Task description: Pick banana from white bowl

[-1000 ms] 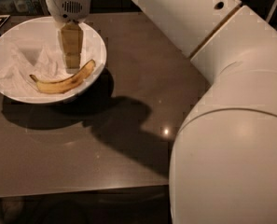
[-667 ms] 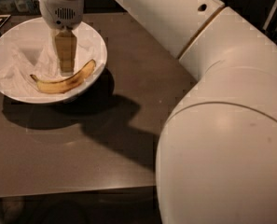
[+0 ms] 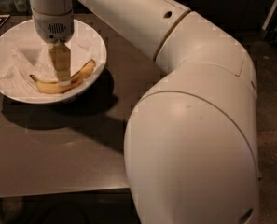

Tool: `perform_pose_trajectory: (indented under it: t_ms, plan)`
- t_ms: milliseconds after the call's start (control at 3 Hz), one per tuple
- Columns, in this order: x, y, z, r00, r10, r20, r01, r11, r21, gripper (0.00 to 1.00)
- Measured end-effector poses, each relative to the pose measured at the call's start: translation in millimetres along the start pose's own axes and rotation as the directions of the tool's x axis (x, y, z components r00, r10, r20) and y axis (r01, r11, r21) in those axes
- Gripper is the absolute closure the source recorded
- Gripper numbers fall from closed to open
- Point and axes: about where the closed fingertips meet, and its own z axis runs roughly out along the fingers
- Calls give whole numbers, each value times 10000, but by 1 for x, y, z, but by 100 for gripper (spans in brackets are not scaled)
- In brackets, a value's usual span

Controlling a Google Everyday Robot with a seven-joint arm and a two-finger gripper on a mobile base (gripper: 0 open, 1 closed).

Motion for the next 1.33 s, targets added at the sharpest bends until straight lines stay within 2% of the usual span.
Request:
perform_pose_trajectory:
  t_ms: [333, 667, 1333]
  plan:
    - [3, -3, 24, 9997, -2, -251, -8, 9993, -377, 38]
    - [12, -3, 44, 9993, 135, -361, -161, 9973, -720, 40]
    - [32, 2, 66, 9979, 380, -525, -440, 9921, -1172, 38]
